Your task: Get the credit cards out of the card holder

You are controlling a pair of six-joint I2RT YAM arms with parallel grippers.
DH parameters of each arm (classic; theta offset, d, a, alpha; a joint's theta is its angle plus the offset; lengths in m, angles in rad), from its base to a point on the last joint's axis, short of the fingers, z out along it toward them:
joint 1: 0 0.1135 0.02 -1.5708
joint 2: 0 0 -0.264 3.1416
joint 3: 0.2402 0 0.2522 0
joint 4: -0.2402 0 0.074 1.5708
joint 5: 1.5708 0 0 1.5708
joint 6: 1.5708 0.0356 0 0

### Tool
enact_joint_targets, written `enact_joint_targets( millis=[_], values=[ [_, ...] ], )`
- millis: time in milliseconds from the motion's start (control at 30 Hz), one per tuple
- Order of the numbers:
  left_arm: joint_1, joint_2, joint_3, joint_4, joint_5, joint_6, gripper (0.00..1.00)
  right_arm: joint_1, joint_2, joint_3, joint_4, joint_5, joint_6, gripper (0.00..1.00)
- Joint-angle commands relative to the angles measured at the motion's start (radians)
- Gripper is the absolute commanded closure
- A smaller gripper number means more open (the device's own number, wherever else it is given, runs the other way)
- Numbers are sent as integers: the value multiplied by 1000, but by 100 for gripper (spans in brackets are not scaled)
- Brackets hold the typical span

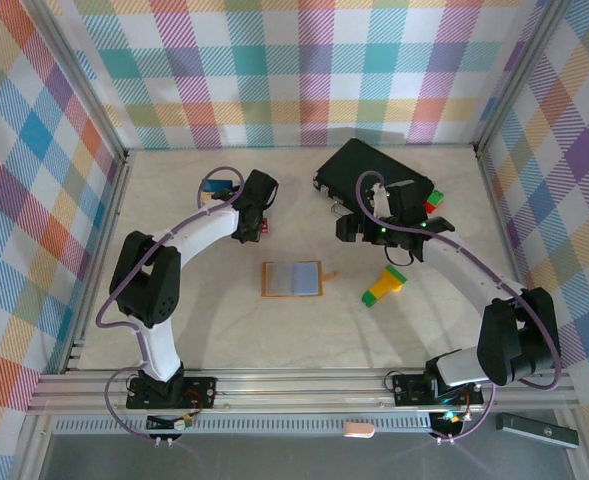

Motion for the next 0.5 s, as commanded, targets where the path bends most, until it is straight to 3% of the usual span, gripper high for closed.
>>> enact_joint_targets(
  millis=[0, 467],
  values=[
    [-2, 19, 24, 1, -32, -40, 100, -6, -22, -9, -15, 18, -15, 0],
    [20, 64, 35, 0, -39, -83, 100, -10, -12, -4, -18, 24, -12, 1]
  ],
)
